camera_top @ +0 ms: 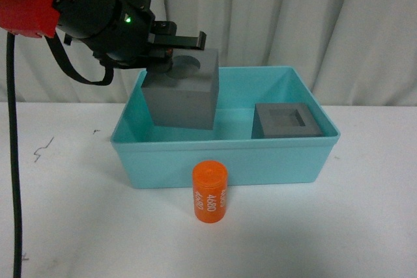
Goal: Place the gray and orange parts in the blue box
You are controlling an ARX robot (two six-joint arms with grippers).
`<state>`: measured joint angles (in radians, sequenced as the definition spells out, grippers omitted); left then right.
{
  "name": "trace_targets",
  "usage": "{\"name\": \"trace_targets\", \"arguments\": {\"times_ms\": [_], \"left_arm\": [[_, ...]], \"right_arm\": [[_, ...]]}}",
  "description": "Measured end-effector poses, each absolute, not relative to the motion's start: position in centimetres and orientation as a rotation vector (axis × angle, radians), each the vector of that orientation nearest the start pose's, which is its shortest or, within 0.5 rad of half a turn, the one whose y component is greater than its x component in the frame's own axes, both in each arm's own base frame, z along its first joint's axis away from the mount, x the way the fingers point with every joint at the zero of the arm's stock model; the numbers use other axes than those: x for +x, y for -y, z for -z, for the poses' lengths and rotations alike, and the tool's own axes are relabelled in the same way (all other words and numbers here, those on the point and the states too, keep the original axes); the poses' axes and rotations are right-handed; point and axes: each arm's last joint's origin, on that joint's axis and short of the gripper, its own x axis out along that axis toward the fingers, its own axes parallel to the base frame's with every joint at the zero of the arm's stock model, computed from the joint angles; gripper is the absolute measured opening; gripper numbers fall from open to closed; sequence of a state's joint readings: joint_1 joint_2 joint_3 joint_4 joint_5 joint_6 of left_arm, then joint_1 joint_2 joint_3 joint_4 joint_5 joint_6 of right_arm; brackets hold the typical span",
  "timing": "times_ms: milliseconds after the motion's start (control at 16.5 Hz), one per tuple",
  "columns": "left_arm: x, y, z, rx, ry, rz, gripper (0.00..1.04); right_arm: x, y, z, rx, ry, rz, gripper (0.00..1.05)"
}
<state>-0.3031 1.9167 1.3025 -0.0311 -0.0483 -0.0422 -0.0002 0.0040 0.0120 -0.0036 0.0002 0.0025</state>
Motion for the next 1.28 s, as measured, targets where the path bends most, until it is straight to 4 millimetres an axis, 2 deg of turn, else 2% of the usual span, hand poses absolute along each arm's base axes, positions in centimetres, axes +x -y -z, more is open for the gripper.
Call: {"name": "trace_targets", "arguments": {"times_ms": [121, 486, 547, 789, 911, 972, 1154, 1215, 1275], "left_arm": [[40.4, 11.6, -19.6, 0.069, -0.656, 0.208, 0.21], [39.9, 11.0, -17.8, 0.108, -0.737, 0.190, 0.21], [39.8, 10.9, -17.6, 0.110, -0.747, 0.191, 0.28], [39.7, 10.9, -17.9, 0.100, -0.724, 0.203, 0.71], [38.8, 10.7, -19.7, 0.083, -0.646, 0.216, 0.95], [38.0, 10.7, -21.2, 0.071, -0.578, 0.232, 1.00], [34.8, 10.0, -25.2, 0.034, -0.360, 0.263, 0.98], [33.4, 9.6, -25.8, 0.027, -0.314, 0.272, 0.98], [32.1, 9.2, -25.9, 0.019, -0.182, 0.204, 0.93]], "right_arm": [[9.7, 0.0, -16.7, 0.002, 0.004, 0.000, 0.98], [9.7, 0.0, -16.7, 0.002, 0.004, 0.000, 0.98], [9.7, 0.0, -16.7, 0.002, 0.004, 0.000, 0.98], [9.7, 0.0, -16.7, 0.002, 0.004, 0.000, 0.98], [9.7, 0.0, -16.7, 0.002, 0.004, 0.000, 0.98], [9.7, 0.0, -16.7, 0.002, 0.004, 0.000, 0.98], [9.7, 0.0, -16.7, 0.002, 0.005, 0.000, 0.98], [9.7, 0.0, -16.7, 0.002, 0.004, 0.000, 0.98], [9.7, 0.0, -16.7, 0.002, 0.004, 0.000, 0.98]]}}
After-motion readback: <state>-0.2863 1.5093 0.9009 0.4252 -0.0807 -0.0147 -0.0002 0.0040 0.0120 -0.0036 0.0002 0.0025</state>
